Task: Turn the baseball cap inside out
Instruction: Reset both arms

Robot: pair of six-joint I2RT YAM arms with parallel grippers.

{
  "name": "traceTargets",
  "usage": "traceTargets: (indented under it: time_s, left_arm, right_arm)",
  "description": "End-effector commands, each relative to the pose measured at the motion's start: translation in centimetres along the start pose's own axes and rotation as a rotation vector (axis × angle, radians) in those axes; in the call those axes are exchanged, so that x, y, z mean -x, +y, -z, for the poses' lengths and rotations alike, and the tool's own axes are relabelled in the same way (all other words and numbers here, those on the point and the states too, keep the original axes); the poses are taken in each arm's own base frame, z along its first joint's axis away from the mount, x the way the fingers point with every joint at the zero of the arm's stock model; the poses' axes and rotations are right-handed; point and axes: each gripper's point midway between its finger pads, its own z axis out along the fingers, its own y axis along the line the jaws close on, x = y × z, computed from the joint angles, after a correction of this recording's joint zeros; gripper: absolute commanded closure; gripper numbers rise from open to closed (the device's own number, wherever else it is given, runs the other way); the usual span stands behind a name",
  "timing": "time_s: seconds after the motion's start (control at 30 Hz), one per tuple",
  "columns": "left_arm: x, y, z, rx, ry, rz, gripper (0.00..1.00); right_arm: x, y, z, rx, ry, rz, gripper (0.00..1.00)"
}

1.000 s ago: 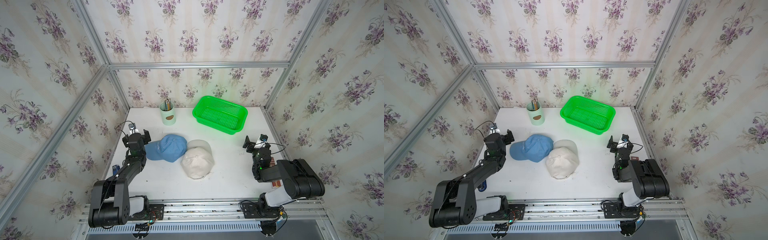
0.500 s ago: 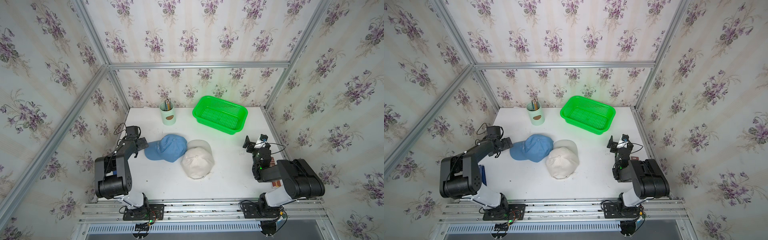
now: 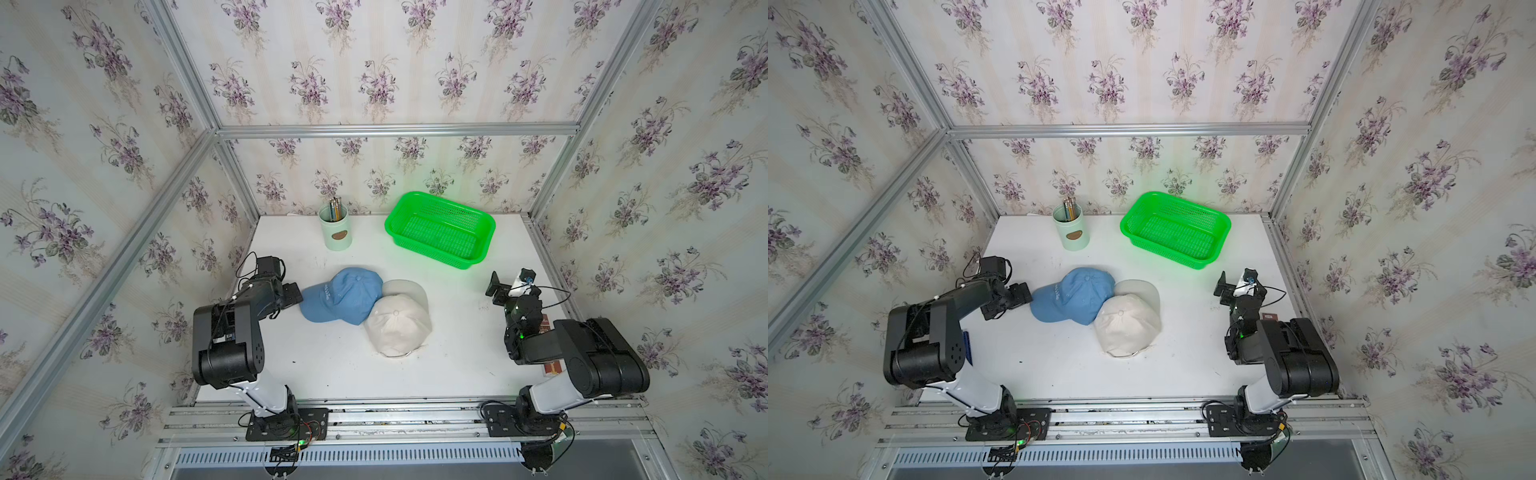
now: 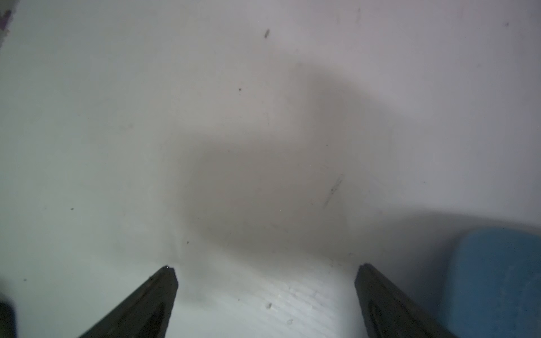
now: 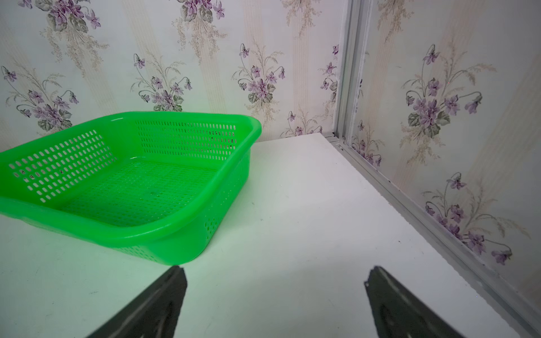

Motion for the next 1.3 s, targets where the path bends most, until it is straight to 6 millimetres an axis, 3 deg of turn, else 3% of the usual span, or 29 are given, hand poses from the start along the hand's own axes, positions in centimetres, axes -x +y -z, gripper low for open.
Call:
traceTargets:
  time_s: [0.0, 0.13, 0.27, 0.43, 0.5, 0.63, 0.8, 0.97, 1.1, 1.27]
  left_arm:
    - [0.1, -1.8, 0.2, -0.046, 0.003, -0.075, 0.01]
    - [1.0, -3.8, 0.8, -0.087, -0.047, -0.143, 0.01]
    - [2.2, -4.0, 1.7, -0.104, -0.151, -0.155, 0.01]
    - [4.3, -4.4, 5.2, -0.155, -0.496, -0.188, 0.01]
    - [5.0, -4.7, 7.7, -0.181, -0.654, -0.215, 0.01]
    - [4.7, -5.6, 8.8, -0.21, -0.769, -0.275, 0.01]
    - [4.6, -6.6, 9.0, -0.256, -0.826, -0.296, 0.01]
    - [3.0, -9.4, 7.1, -0.284, -0.896, -0.426, 0.01]
    - [3.1, -9.1, 6.8, -0.264, -0.848, -0.407, 0.01]
    - [3.6, -10.1, 6.5, -0.282, -0.838, -0.448, 0.01]
  right_arm:
    - [0.9, 0.1, -0.1, 0.002, -0.037, -0.002, 0.0]
    - [1.0, 0.1, -0.1, 0.002, -0.038, -0.002, 0.0]
    - [0.9, 0.1, -0.1, 0.0, -0.036, -0.002, 0.0]
    - [1.0, 0.1, -0.1, 0.0, -0.037, -0.002, 0.0]
    - [1.0, 0.1, -0.1, -0.001, -0.037, -0.001, 0.0]
    - [0.9, 0.1, -0.1, -0.003, -0.036, 0.0, 0.0]
    - [0.9, 0.1, -0.1, -0.001, -0.036, 0.0, 0.0]
    - [0.9, 0.1, -0.1, -0.002, -0.037, 0.0, 0.0]
    - [0.9, 0.1, -0.1, -0.002, -0.036, 0.0, 0.0]
    - [1.0, 0.1, -0.1, -0.003, -0.038, 0.001, 0.0]
